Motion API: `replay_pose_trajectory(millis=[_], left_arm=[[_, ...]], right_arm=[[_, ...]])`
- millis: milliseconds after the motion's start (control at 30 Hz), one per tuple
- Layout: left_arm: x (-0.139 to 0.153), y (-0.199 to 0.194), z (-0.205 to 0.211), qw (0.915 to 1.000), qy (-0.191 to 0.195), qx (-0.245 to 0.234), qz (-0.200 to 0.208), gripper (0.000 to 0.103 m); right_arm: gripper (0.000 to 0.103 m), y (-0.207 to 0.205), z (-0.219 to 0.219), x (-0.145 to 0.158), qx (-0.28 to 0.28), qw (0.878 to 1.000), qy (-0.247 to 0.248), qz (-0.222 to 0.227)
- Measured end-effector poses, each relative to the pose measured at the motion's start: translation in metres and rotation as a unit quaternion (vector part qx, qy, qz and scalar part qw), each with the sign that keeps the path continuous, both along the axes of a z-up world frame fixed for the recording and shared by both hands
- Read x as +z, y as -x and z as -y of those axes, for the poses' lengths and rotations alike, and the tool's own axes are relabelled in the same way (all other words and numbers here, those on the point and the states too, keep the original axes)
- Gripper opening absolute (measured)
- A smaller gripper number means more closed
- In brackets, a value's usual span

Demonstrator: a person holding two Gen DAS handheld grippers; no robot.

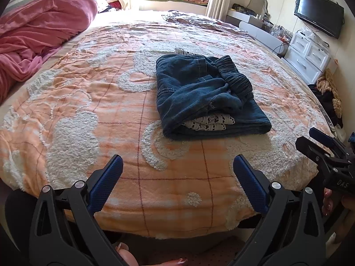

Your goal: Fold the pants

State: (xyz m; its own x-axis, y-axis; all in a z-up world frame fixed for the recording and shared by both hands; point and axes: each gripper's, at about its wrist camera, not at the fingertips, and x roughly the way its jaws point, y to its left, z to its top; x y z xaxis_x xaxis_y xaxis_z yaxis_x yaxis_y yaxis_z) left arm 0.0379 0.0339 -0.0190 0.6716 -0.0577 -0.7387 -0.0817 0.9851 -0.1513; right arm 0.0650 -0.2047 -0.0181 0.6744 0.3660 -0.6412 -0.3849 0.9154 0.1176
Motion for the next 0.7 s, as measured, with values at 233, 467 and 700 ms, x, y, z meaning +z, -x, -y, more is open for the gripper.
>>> replay_pose_trajectory(millis=[233, 467, 700], left_arm=[[0.0013, 0.0010, -0.0006, 1.0000, -0.002, 0.002, 0.000, 0.093], [0.0018, 0.0014, -0.0002, 1.0000, -0.002, 0.002, -0.001, 0.093], [0.0054, 0.0020, 0.0024, 1.0000, 0.000, -0.003, 0.001, 0.093]], right_arm=[[0.098, -0.0003, 0.0003, -0.0010, -0.005, 1.000, 0.003, -0.001], [0.098, 0.0002, 0.0023, -0.0007, -0.009, 1.000, 0.004, -0.001], [0.098, 0.0002, 0.0041, -0.0013, -0.012, 1.000, 0.006, -0.003]])
